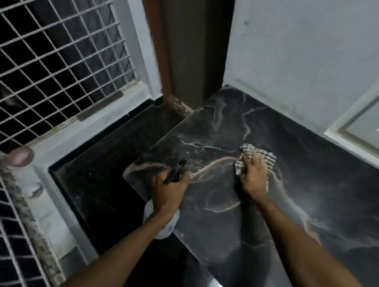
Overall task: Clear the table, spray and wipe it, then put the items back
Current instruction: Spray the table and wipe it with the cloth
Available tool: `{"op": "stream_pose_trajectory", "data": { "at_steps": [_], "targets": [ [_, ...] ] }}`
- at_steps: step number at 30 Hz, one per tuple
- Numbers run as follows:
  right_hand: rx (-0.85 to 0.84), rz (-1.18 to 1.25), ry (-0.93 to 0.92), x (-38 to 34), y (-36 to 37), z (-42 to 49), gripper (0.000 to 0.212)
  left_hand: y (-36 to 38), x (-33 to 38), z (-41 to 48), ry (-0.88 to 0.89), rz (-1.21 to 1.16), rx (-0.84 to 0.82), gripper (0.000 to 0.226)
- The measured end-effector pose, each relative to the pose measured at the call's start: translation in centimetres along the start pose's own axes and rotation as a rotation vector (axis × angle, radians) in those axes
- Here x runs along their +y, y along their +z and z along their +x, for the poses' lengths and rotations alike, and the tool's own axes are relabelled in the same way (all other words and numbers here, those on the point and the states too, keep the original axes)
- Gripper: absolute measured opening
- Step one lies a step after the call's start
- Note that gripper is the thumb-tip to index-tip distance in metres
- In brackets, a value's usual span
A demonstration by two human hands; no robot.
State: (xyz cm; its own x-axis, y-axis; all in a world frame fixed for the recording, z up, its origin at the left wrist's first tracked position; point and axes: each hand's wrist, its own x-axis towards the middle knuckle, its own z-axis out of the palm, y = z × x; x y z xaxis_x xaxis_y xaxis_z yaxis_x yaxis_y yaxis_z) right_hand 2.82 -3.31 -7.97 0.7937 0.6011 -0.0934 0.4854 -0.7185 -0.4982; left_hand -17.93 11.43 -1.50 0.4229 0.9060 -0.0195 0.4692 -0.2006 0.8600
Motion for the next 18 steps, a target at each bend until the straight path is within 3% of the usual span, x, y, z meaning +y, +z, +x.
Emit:
{"op": "stream_pose_trajectory", "data": {
  "at_steps": [4,5,8,9,12,13,14,17,18],
  "targets": [
    [-0.152,-0.012,-0.510,-6.2,4.7,-0.5,0.063,-2.2,-1.5,2.7,-0.061,-0.049,0.007,0.034],
    [-0.161,0.004,-0.506,-6.9,4.6,0.8,0.067,-2.6,-1.9,3.4,-0.074,-0.067,0.004,0.030],
    [-0.068,0.041,-0.142,-9.7,4.9,5.5,0.066,-4.1,-3.4,5.4,-0.080,-0.091,0.018,0.022],
    [-0.071,0.011,-0.141,-11.4,5.9,5.5,0.066,-4.6,-3.9,6.0,-0.069,-0.070,0.026,0.024],
    [-0.217,-0.033,-0.581,-15.0,9.4,2.4,0.067,-6.2,-4.3,7.1,-0.024,-0.012,0.032,0.028],
    [-0.248,-0.043,-0.645,-15.1,9.4,2.7,0.068,-6.7,-4.7,7.6,-0.008,-0.019,0.031,0.027],
    [-0.243,-0.029,-0.615,-15.2,9.1,4.1,0.067,-7.2,-5.2,8.1,-0.001,-0.029,0.040,0.027],
    [-0.126,-0.033,-0.230,-16.7,8.7,8.9,0.063,-8.5,-7.2,8.8,-0.016,-0.025,0.077,0.028],
    [-0.121,-0.064,-0.232,-17.9,9.5,8.4,0.065,-8.7,-7.6,8.9,-0.019,-0.022,0.085,0.030]
  ]
}}
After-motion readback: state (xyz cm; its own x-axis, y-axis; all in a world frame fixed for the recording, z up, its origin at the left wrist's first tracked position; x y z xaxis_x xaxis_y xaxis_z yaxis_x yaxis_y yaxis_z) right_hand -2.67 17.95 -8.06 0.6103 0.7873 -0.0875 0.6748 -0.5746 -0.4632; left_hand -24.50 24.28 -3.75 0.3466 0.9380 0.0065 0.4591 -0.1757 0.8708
